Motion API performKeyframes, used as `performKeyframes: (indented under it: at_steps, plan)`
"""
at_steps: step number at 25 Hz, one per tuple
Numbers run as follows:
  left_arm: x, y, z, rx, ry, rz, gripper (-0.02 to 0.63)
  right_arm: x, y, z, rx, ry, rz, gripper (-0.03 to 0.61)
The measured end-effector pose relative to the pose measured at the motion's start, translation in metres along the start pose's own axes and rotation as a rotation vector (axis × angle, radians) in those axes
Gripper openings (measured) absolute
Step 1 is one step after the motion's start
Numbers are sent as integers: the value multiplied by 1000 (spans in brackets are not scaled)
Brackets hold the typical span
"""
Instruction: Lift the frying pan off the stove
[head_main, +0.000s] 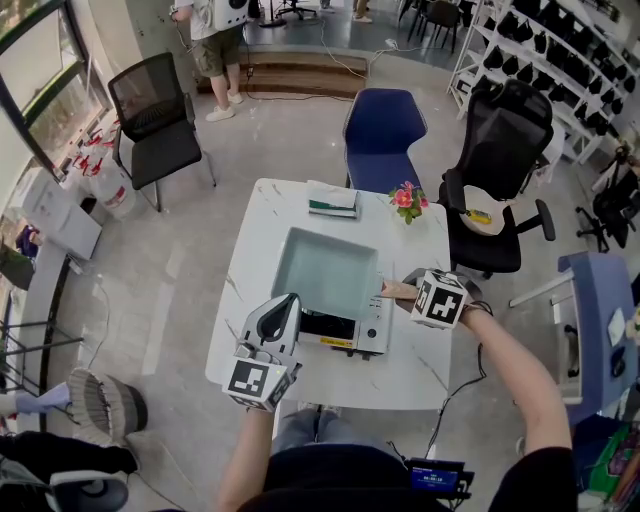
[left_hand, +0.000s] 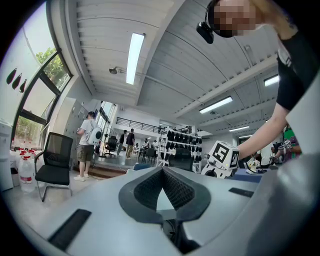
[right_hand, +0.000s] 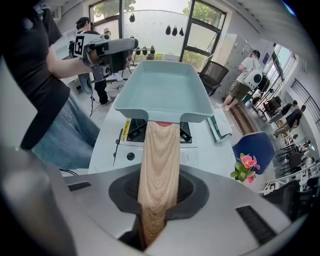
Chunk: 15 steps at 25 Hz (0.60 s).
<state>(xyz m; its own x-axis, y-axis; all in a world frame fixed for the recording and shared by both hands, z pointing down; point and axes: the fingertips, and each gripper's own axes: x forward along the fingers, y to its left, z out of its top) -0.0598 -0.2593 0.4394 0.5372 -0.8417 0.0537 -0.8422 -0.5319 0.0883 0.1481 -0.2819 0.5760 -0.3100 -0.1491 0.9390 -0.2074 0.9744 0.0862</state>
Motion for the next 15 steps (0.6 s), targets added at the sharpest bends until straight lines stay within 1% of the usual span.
performKeyframes:
  at_steps: [4, 9, 12, 15]
  plan:
    - [-2, 2, 1, -2, -3, 1, 17, -2, 11, 1, 69, -43, -28, 57]
    - [-1, 0, 2, -19, -9, 0, 15, -4, 22, -5, 210, -98, -86, 57]
    - [0, 0, -2, -10, 1, -4, 16, -6, 26, -10, 303, -138, -117, 57]
    - [3, -3, -4, -12, 3, -12, 15, -8, 24, -14, 388, -181, -176, 57]
